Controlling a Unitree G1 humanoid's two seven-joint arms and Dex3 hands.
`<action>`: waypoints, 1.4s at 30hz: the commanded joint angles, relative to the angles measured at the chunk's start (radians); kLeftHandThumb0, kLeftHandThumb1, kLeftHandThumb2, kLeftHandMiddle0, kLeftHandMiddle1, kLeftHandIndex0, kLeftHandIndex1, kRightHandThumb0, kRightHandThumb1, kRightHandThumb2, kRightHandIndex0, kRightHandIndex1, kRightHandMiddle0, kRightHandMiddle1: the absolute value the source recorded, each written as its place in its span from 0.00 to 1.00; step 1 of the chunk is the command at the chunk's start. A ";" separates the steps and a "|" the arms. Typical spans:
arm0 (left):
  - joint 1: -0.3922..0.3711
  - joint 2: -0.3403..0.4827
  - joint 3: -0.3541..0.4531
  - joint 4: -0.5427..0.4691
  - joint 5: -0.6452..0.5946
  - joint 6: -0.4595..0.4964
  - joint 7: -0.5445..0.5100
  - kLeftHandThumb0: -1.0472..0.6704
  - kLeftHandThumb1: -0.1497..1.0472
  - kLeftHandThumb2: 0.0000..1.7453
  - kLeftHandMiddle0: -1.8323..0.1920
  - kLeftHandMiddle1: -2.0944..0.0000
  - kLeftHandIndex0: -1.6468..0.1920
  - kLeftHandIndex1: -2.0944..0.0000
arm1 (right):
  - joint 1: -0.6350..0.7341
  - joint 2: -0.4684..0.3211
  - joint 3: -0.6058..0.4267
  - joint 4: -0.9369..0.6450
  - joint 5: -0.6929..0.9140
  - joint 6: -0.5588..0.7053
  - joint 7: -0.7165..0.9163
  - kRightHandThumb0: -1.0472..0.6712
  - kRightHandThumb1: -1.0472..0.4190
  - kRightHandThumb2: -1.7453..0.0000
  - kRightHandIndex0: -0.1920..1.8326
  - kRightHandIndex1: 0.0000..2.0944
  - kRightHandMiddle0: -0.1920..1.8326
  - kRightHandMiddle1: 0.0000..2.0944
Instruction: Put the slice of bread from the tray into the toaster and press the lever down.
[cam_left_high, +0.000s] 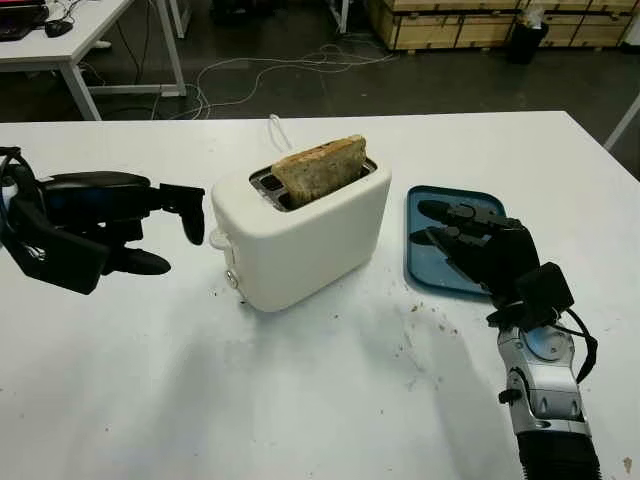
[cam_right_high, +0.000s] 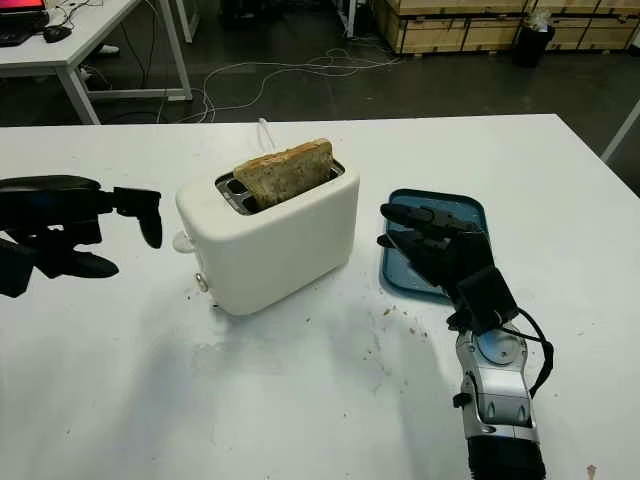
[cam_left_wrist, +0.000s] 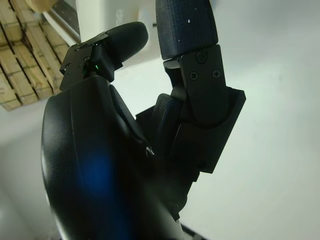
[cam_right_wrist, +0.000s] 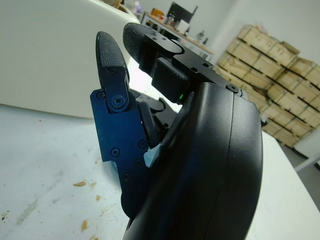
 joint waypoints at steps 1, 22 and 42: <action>0.010 -0.010 -0.011 0.012 0.010 -0.018 0.009 0.00 0.89 0.36 0.14 0.21 0.90 0.39 | -0.005 -0.002 0.003 0.000 0.001 -0.005 -0.004 0.31 0.09 0.94 0.52 0.33 0.61 0.00; 0.047 -0.053 -0.021 0.032 0.123 0.004 0.146 0.00 0.89 0.39 0.13 0.24 0.90 0.28 | -0.006 0.000 0.002 0.010 0.007 -0.012 0.001 0.31 0.09 0.94 0.51 0.33 0.61 0.00; 0.044 -0.072 -0.049 0.042 0.105 0.003 0.116 0.00 0.89 0.36 0.13 0.25 0.90 0.25 | -0.003 -0.002 0.001 0.005 0.005 -0.010 0.001 0.31 0.09 0.93 0.51 0.32 0.61 0.00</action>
